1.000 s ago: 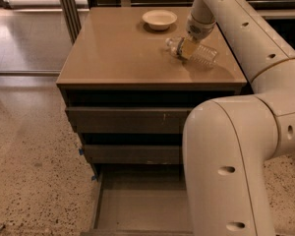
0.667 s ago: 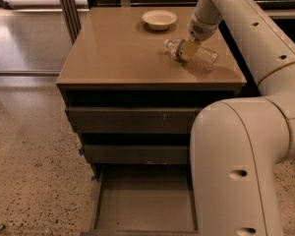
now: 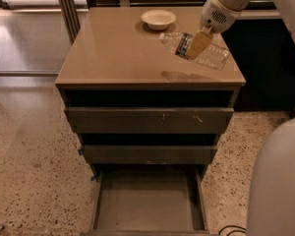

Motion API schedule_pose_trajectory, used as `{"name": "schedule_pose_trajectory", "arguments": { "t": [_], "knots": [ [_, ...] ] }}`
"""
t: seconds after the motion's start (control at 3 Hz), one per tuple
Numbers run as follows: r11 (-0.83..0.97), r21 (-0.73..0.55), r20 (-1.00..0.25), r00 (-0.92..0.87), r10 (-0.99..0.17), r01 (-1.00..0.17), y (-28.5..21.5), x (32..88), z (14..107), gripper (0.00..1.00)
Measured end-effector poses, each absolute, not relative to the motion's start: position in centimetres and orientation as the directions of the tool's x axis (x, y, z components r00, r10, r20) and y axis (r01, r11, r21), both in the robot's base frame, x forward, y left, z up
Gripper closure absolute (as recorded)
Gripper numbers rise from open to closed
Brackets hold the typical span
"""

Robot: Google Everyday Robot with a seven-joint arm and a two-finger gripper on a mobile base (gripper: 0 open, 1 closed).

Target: Place water bottle into bottom drawer

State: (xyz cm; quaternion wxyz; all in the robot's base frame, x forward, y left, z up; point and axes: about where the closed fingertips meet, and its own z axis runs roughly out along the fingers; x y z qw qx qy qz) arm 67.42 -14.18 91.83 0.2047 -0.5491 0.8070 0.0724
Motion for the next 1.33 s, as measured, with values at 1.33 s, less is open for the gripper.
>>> {"name": "schedule_pose_trajectory", "arguments": {
  "t": [1.33],
  "knots": [
    [0.299, 0.025, -0.509, -0.269, -0.817, -0.954, -13.1, 57.4, 91.2, 1.0]
  ]
}}
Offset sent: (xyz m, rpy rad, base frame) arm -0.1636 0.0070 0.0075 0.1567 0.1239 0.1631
